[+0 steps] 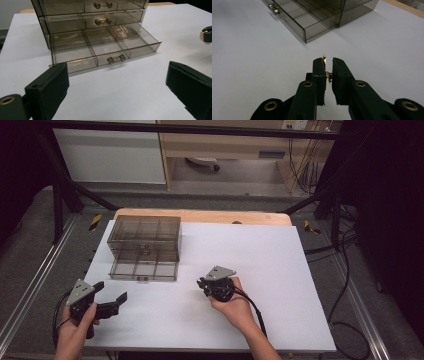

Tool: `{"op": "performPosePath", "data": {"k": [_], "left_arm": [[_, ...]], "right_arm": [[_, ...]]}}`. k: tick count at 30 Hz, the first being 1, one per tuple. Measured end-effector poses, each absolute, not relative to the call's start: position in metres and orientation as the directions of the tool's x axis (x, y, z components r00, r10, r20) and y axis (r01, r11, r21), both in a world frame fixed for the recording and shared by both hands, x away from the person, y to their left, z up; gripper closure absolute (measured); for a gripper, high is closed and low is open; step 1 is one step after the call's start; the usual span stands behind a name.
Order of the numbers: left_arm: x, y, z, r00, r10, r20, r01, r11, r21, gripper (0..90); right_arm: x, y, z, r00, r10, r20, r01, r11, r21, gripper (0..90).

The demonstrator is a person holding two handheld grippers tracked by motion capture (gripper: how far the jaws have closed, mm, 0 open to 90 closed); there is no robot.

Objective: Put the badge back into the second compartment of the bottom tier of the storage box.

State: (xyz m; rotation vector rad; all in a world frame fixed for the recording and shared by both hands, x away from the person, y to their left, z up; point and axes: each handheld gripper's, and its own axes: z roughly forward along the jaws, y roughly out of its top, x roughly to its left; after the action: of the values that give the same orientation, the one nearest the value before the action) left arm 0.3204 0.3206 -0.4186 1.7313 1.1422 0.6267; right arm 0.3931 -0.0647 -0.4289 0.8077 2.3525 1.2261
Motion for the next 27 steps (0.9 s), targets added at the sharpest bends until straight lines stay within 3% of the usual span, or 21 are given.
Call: {"op": "performPosePath", "data": {"k": [27], "left_arm": [[0.319, 0.317, -0.42, 0.447, 0.893, -0.057, 0.428, -0.158, 0.89, 5.4]], "right_arm": [[0.383, -0.044, -0.424, -0.807, 0.585, -0.074, 0.247, 0.45, 0.858, 81.1]]}}
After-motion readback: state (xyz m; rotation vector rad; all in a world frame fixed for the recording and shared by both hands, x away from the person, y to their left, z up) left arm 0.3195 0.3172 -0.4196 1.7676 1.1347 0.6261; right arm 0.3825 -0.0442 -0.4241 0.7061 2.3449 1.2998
